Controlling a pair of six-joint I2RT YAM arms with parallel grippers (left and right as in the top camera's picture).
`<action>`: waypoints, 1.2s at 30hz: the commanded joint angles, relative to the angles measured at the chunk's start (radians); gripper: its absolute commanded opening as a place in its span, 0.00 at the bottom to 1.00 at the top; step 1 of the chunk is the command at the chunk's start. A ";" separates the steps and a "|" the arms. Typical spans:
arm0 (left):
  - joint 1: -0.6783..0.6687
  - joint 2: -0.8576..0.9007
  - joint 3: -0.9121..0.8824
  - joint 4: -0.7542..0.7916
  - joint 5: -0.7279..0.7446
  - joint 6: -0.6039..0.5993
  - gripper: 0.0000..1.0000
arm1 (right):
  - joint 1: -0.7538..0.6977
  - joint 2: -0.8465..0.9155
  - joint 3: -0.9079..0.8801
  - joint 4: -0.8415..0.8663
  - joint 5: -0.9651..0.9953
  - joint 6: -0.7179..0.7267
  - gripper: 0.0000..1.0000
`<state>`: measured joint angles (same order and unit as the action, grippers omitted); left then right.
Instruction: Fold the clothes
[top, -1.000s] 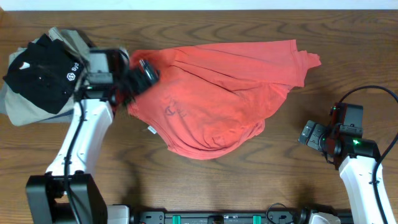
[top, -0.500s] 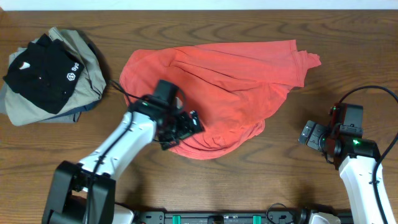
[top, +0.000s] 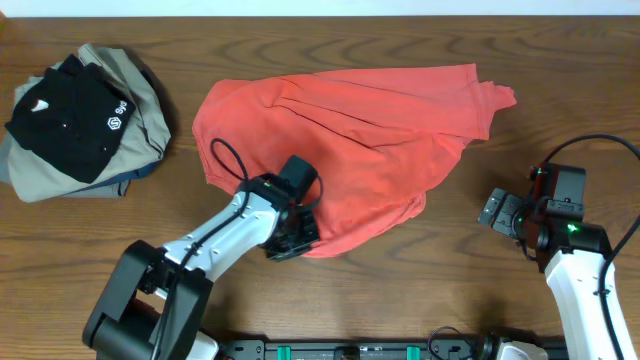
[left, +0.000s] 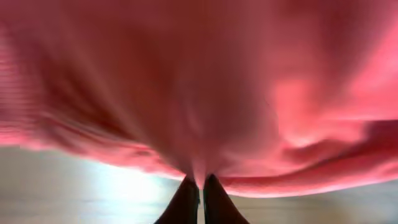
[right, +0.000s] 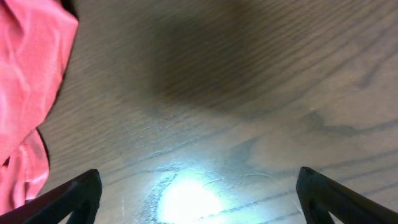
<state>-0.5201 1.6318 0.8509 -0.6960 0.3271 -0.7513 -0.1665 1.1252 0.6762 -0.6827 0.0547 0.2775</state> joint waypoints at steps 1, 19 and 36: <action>0.122 0.008 -0.001 -0.092 -0.185 0.101 0.06 | -0.012 0.024 0.010 0.004 -0.023 -0.002 0.93; 0.556 0.006 0.189 -0.377 0.261 0.339 0.47 | 0.029 0.290 0.010 0.259 -0.357 -0.114 0.83; -0.106 0.015 0.129 0.076 0.234 -0.435 0.90 | 0.029 0.296 0.010 0.218 -0.313 -0.115 0.90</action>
<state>-0.5808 1.6329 1.0241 -0.6697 0.5850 -0.8978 -0.1520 1.4204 0.6762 -0.4553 -0.2638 0.1745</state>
